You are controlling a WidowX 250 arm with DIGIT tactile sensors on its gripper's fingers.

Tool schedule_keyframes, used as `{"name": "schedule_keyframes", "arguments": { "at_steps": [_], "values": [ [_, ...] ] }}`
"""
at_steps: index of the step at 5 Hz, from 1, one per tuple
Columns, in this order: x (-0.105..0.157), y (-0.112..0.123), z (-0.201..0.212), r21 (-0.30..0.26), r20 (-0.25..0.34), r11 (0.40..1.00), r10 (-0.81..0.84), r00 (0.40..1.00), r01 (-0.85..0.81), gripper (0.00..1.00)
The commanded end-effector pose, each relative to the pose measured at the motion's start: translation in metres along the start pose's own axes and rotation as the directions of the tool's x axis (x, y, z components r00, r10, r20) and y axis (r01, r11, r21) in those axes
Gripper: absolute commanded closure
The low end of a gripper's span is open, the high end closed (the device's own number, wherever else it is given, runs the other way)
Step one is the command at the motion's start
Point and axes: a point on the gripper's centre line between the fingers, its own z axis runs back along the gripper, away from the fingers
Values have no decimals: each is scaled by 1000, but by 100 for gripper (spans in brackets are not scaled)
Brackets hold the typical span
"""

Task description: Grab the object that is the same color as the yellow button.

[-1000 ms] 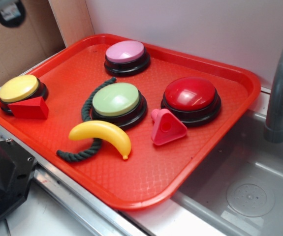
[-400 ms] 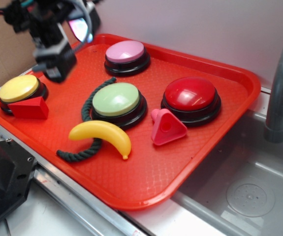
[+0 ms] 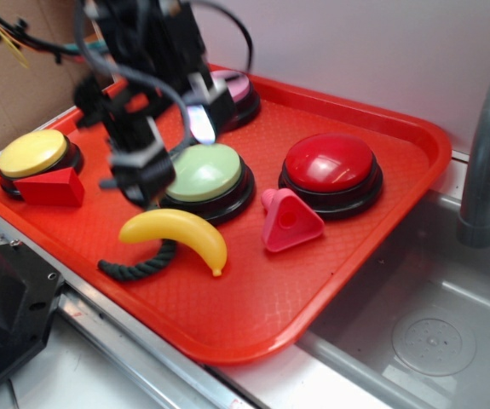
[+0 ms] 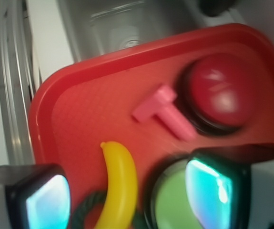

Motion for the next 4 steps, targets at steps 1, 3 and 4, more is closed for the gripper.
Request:
{"name": "schedule_keyframes", "arguments": {
  "at_steps": [1, 3, 4],
  "values": [
    [-5, -4, -39, -22, 4, 995, -98, 995, 98, 0],
    [-9, -9, -54, 13, -12, 987, -157, 987, 158, 0],
    [-9, -11, -60, 11, -16, 977, -213, 977, 213, 0]
  ]
}}
